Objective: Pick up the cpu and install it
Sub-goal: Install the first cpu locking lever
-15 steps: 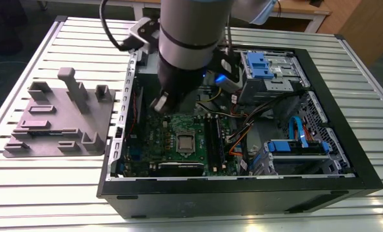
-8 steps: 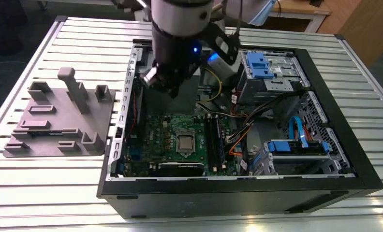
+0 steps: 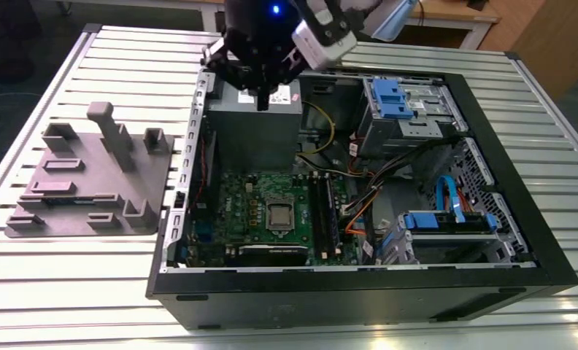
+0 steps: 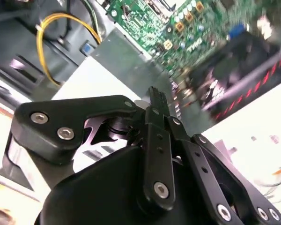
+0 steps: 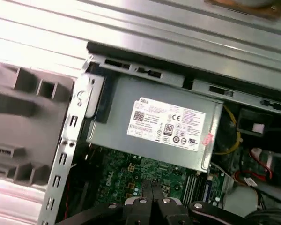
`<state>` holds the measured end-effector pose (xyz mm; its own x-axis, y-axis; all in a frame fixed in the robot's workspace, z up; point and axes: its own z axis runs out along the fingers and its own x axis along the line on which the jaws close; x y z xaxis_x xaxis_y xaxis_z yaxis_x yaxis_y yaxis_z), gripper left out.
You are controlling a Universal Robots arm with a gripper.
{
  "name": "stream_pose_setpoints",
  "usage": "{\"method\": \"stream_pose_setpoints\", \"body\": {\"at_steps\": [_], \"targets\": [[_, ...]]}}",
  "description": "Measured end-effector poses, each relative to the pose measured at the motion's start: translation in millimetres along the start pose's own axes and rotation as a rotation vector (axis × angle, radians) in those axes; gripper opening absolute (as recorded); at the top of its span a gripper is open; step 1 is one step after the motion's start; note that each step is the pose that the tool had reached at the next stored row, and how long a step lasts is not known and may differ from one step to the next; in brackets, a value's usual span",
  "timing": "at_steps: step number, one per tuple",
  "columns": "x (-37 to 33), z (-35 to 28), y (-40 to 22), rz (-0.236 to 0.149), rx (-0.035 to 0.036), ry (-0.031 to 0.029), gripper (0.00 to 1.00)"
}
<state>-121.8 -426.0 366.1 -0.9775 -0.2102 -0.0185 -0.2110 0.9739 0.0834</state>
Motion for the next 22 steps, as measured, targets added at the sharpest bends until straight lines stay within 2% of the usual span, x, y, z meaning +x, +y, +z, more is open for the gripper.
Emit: {"method": "stream_pose_setpoints", "body": {"at_steps": [2, 5, 7, 10, 14, 22], "targets": [[-1.1, -6.5, 7.3, 0.073, 0.0117, -0.0053, 0.11], [-2.9, -14.3, 16.1, 0.161, 0.0259, -0.0125, 0.11], [-4.0, -18.3, 20.9, 0.209, 0.0331, -0.0169, 0.11], [-5.2, -22.5, 25.8, 0.258, 0.0407, -0.0214, 0.11], [-6.0, -24.8, 28.6, 0.286, 0.0450, -0.0242, 0.11], [-6.0, -24.8, 28.6, 0.287, 0.0450, -0.0244, 0.11]]}}
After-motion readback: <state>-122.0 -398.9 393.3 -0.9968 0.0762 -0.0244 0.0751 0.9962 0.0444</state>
